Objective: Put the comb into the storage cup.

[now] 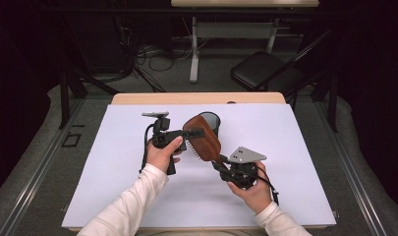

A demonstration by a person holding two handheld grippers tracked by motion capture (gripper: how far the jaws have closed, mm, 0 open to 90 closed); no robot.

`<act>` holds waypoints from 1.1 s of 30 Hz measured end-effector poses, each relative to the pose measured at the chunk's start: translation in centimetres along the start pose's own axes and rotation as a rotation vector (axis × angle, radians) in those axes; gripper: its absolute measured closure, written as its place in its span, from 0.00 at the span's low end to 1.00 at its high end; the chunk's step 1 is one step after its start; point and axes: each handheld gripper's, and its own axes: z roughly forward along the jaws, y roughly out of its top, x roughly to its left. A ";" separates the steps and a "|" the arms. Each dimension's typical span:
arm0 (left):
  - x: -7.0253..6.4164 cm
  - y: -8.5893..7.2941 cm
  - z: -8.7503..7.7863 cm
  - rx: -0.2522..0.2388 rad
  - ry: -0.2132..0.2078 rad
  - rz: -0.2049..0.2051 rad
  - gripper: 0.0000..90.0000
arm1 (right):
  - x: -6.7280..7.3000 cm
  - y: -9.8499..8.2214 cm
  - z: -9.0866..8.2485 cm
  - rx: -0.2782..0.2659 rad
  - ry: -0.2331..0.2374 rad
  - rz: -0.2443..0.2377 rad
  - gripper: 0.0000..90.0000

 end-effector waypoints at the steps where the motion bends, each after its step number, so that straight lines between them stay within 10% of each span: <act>1: 0.0 0.1 0.0 -0.003 0.002 0.003 0.57 | 0.0 0.0 0.0 -0.001 -0.002 -0.001 0.72; 33: 0.1 2.5 -1.8 -0.114 0.091 0.052 0.57 | -0.7 0.2 -0.4 -0.056 -0.010 -0.004 0.49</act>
